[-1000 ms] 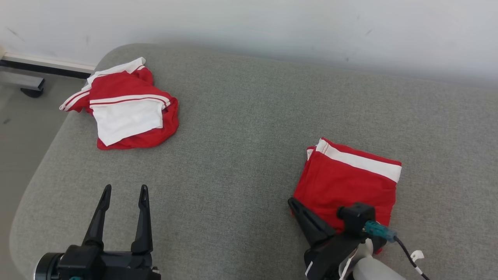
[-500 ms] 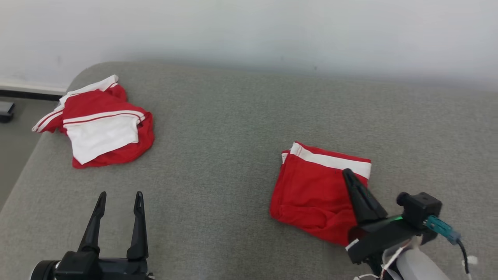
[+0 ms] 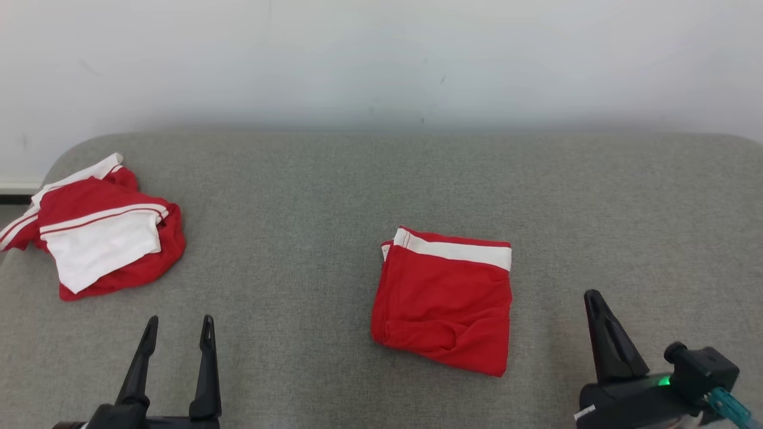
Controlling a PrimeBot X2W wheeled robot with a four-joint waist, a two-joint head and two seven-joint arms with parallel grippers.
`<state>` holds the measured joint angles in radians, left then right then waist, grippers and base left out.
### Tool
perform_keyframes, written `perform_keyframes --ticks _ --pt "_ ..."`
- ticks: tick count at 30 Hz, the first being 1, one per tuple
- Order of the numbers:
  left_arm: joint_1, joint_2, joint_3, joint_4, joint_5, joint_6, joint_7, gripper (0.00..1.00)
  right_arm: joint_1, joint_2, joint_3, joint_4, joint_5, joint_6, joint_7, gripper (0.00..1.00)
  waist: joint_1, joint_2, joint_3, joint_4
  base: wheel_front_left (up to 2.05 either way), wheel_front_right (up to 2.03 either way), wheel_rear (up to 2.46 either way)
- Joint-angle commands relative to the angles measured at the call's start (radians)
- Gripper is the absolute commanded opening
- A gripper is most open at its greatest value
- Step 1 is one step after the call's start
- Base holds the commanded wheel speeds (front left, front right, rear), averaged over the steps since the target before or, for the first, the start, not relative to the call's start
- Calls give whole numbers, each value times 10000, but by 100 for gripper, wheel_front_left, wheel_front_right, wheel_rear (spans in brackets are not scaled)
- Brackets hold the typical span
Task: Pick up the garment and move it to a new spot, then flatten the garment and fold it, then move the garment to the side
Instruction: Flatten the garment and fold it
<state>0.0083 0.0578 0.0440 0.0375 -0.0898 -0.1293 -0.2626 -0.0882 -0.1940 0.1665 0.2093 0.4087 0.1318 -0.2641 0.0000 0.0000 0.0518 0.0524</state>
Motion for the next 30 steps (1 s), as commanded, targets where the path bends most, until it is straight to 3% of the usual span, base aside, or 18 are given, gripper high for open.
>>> perform_keyframes --ticks 1,6,7,8,30 --pt "217 54 31 15 68 -2 -33 100 252 88 -159 -145 -154 -24 -2 0 0 0 -212 -197 0 0 0" --pt "446 82 123 37 80 -6 -33 100 923 327 -599 -520 -593 -24 -2 0 0 0 -444 -315 0 0 0" --pt "506 95 153 59 82 -6 -33 100 1007 325 -673 -590 -733 -24 -2 25 0 0 -471 -327 0 0 0" --pt "548 108 172 83 92 -7 -33 100 1083 333 -710 -633 -853 -24 -2 100 0 0 -496 -336 0 0 0" --pt "1154 450 68 274 -177 -2 -33 100 2147 881 -1386 -1027 -1684 -24 -2 100 0 0 -841 -160 0 0 0"
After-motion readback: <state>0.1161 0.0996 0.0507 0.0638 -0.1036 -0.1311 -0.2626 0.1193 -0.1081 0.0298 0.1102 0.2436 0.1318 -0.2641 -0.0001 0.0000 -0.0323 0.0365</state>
